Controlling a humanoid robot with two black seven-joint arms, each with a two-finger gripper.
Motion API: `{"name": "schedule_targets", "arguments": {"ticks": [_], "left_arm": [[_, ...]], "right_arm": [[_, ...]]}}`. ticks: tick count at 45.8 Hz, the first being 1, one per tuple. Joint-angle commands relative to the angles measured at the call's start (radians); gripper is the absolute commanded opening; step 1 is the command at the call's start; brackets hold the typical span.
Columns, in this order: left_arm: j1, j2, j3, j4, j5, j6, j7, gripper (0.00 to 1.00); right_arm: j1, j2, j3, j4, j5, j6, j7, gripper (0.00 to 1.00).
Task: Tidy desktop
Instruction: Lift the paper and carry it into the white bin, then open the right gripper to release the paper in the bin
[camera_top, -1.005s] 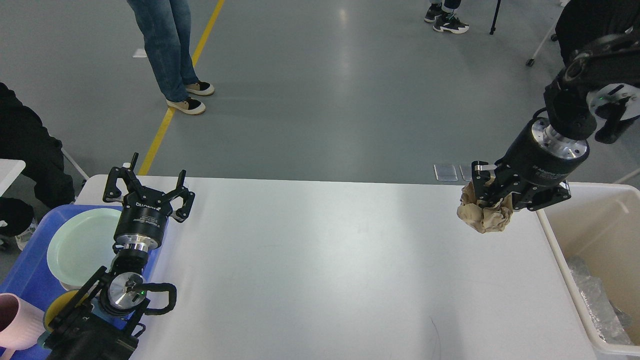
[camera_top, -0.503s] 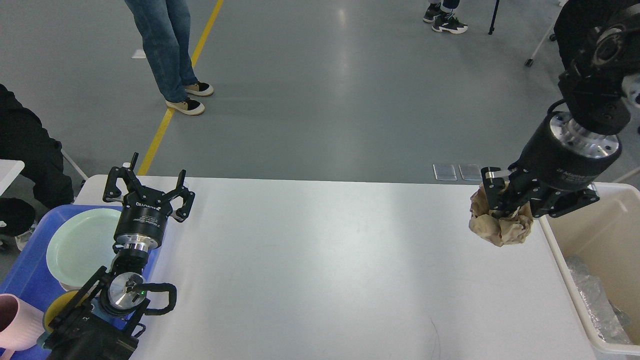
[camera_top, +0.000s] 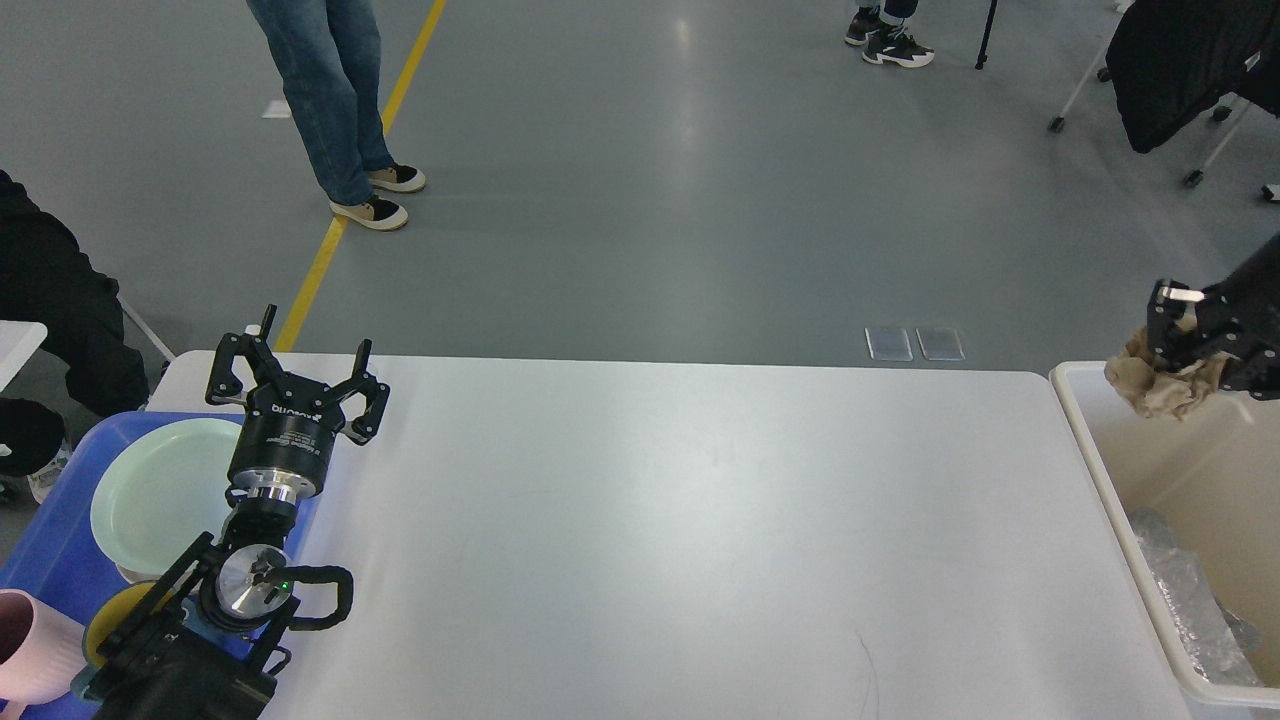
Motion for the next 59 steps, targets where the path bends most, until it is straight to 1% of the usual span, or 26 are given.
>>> {"name": "schedule_targets", "arguments": {"ticks": [1,7,10,14,17,18,23,26,33,37,50,51,52,53,54,56,57,59], "left_arm": [[0.0,0.0,0.0,0.0,0.0,0.0,0.0,0.96],[0.0,0.0,0.0,0.0,0.0,0.0,0.0,0.96],[0.0,0.0,0.0,0.0,0.0,0.0,0.0,0.96],[0.0,0.0,0.0,0.0,0.0,0.0,0.0,0.96],[0.0,0.0,0.0,0.0,0.0,0.0,0.0,0.97],[0.0,0.0,0.0,0.0,0.0,0.0,0.0,0.96],[0.0,0.0,0.0,0.0,0.0,0.0,0.0,0.96],[0.0,0.0,0.0,0.0,0.0,0.0,0.0,0.96],[0.0,0.0,0.0,0.0,0.0,0.0,0.0,0.96],[0.002,0.0,0.0,0.0,0.0,0.0,0.0,0.96],[0.0,0.0,0.0,0.0,0.0,0.0,0.0,0.96],[0.0,0.0,0.0,0.0,0.0,0.001,0.0,0.96],[0.0,0.0,0.0,0.0,0.0,0.0,0.0,0.96],[0.0,0.0,0.0,0.0,0.0,0.0,0.0,0.96],[0.0,0.0,0.0,0.0,0.0,0.0,0.0,0.96],[0.0,0.0,0.0,0.0,0.0,0.0,0.0,0.96],[0.0,0.0,0.0,0.0,0.0,0.001,0.0,0.96],[0.0,0.0,0.0,0.0,0.0,0.001,0.0,0.96]], "right_arm": [[-0.298,-0.004,0.154,-0.289,0.001,0.0,-0.003,0.0],[-0.507,-0.002,0.274,-0.496,0.0,-0.011,-0.003,0.0],[-0.608,0.01,0.317,-0.582,0.001,-0.055,-0.001,0.0],[-0.744,0.04,0.357,-0.636,0.0,-0.175,-0.001,0.0],[-0.841,0.079,0.358,-0.653,0.0,-0.297,-0.001,0.0],[-0.885,0.099,0.354,-0.661,-0.005,-0.359,-0.003,0.0],[-1.002,0.151,0.352,-0.69,-0.006,-0.545,-0.001,0.0],[-1.05,0.16,0.352,-0.699,-0.006,-0.624,-0.001,0.0],[-1.147,0.183,0.355,-0.719,-0.008,-0.761,-0.001,0.0],[-1.179,0.203,0.363,-0.724,-0.005,-0.784,0.002,0.0],[-1.182,0.229,0.368,-0.724,0.0,-0.806,0.005,0.0],[-1.182,0.232,0.368,-0.724,0.0,-0.81,0.005,0.04],[-1.182,0.235,0.368,-0.724,0.0,-0.816,0.005,0.13],[-1.184,0.24,0.366,-0.724,0.0,-0.825,0.005,0.27],[-1.184,0.243,0.366,-0.724,0.0,-0.836,0.005,0.44],[-1.184,0.249,0.358,-0.724,0.0,-0.862,0.005,0.87],[-1.184,0.251,0.358,-0.724,0.0,-0.875,0.005,1.0],[-1.184,0.252,0.361,-0.722,0.0,-0.884,0.003,1.0]]}}
